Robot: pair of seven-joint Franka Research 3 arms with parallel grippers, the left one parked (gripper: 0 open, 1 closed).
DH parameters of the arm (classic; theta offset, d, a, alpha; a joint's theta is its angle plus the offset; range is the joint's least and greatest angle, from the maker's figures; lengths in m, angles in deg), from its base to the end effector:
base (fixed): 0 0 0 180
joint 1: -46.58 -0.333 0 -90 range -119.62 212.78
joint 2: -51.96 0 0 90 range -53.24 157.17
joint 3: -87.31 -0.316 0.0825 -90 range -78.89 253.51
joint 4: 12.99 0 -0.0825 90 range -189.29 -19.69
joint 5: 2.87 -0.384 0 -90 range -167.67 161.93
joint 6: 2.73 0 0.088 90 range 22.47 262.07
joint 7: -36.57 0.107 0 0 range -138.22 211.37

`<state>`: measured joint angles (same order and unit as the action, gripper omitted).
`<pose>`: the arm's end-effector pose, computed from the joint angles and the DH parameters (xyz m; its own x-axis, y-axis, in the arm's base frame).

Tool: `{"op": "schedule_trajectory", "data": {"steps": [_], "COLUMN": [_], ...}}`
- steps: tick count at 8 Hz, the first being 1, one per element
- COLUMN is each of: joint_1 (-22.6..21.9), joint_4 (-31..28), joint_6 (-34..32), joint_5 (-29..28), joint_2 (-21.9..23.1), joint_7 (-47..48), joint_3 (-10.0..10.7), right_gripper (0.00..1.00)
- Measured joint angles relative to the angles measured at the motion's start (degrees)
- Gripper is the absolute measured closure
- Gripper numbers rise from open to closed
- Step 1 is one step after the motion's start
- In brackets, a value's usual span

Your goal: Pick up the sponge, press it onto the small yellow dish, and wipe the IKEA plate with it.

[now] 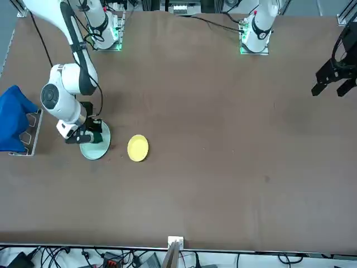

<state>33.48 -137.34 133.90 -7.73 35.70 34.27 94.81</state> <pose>0.5529 0.0551 0.2573 0.9947 0.0786 -0.0657 0.0775 -0.9968 -0.0201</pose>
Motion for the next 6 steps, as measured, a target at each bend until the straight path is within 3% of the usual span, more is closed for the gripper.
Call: {"op": "schedule_trajectory", "data": {"steps": [6], "joint_1": [0.21], "joint_4": [-0.57], "joint_6": [3.14], "joint_5": [0.00], "joint_2": [-3.38], "joint_7": [-0.05], "joint_3": [-0.24], "right_gripper": [0.78]}}
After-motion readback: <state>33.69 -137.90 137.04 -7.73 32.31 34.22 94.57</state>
